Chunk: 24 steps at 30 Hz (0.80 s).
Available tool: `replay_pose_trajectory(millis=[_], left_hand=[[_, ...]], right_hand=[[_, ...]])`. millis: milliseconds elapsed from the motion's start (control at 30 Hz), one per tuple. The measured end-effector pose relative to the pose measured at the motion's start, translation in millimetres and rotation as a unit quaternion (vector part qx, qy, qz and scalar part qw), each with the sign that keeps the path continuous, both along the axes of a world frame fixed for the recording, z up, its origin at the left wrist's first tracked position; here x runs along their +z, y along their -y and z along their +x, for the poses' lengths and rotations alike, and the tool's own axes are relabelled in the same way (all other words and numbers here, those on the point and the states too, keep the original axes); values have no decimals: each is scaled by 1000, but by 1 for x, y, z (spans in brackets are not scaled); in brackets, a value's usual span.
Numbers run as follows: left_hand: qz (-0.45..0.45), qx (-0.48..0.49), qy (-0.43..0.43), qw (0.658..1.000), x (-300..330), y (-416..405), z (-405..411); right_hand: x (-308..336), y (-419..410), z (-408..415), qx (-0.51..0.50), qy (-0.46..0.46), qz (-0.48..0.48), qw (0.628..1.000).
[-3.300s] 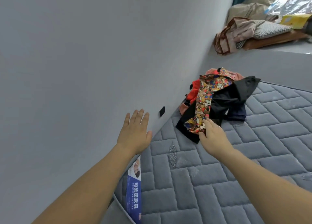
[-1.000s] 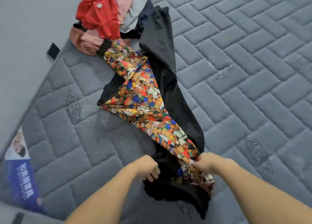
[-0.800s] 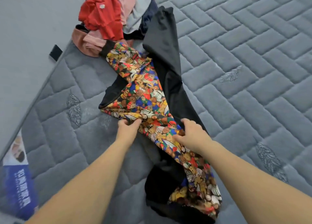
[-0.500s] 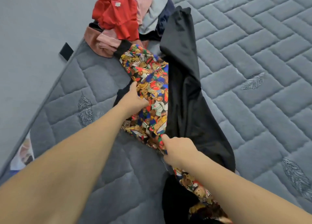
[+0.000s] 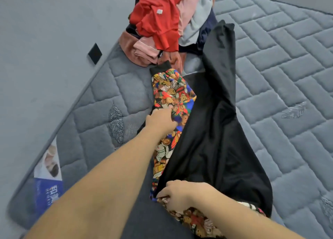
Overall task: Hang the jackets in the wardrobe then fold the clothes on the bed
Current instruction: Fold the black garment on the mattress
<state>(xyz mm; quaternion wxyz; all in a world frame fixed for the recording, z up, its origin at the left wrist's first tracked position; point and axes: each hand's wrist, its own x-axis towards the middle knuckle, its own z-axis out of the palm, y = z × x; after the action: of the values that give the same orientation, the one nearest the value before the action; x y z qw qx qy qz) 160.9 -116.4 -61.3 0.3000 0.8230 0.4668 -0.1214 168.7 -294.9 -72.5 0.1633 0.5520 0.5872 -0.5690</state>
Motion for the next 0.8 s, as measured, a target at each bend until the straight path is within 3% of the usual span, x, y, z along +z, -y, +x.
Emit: replay_pose_trajectory(millis=[100,167,233,300,333,367,467,500,567,633,733,800], left_hand=[[17,66,-1,998,-17,4,-27],[24,129,-56,990,-20,6,-85],[-18,137,-250,958,-21,13,-159],[-107,139,-451,875,-18,25,-220],[-119,163,-483,852,-15,28,-236],[-92,192,-469,857,-13,27,-239],[133,164,-276,938,-12,16,-206],[166,141,-194,957,-14,12,-185],[149,109,-80,980,-22,5,-136],[111,97,-67,987,-35,-2,-96],[97,77,-159,979,-56,-17,-64],[99,104,-208,968,-62,-30,-55]], right_hand=[[-6,-11,37,-295,-76,-56,951],[-16,-20,68,-412,12,33,910],[-28,-26,96,-440,165,98,877],[-36,-34,111,-474,244,103,840],[-39,-39,116,-477,277,117,826],[-42,-44,119,-466,315,138,815],[-53,-56,134,-476,383,174,772],[-57,-59,142,-507,382,168,754],[-65,-63,161,-579,355,143,720],[-72,-63,174,-589,362,126,711],[-75,-59,190,-570,390,110,715],[-70,-54,203,-615,368,87,692]])
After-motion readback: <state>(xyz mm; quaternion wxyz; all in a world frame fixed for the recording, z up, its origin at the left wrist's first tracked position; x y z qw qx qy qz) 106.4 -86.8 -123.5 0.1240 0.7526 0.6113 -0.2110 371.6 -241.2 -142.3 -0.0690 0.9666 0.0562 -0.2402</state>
